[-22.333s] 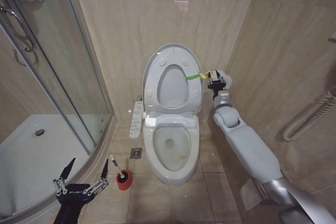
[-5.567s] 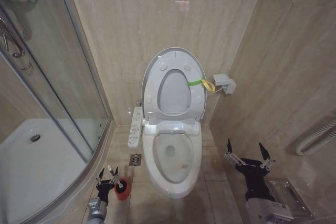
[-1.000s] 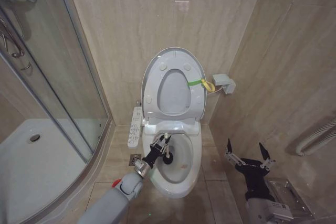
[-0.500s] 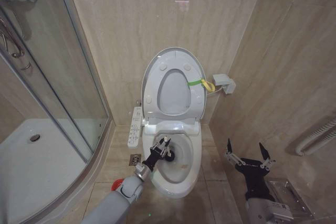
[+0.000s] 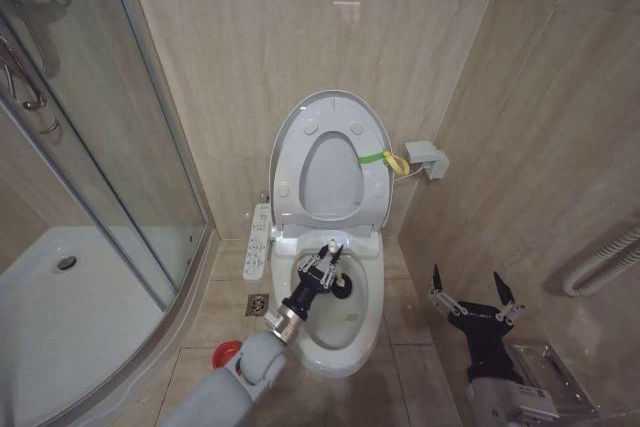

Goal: Open the toilet lid, clean the toilet bowl with a toilet brush, close the toilet lid, and flush.

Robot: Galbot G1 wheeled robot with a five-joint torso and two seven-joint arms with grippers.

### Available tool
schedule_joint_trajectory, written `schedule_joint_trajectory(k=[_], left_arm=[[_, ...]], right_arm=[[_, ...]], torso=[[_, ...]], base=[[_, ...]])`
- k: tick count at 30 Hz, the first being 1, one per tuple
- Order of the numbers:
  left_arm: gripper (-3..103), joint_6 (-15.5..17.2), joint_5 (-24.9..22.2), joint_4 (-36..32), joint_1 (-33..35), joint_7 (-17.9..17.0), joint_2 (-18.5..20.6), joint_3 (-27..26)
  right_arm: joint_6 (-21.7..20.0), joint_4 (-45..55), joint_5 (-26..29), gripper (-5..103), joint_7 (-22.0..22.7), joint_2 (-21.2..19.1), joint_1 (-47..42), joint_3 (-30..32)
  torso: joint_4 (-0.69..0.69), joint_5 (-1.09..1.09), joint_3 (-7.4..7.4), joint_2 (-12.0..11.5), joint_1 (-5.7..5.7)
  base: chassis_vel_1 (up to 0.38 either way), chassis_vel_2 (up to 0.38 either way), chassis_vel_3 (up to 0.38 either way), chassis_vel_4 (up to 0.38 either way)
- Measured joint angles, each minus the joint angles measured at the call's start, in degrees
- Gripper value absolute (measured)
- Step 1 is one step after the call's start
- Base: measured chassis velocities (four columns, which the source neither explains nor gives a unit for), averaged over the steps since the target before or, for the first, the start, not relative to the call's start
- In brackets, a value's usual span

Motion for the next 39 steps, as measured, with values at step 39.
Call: schedule_joint_trajectory(k=[39], left_arm=[[25,-0.82,0.01,10.51,-3.09,-1.55,-6.15,7.78]], right_arm=[[0.0,0.0,0.0,100,0.0,0.0,0.0,0.0]], torso=[[0.0,0.0,0.0,0.0,0.0]], base=[[0.0,0.0,0.0,0.0]])
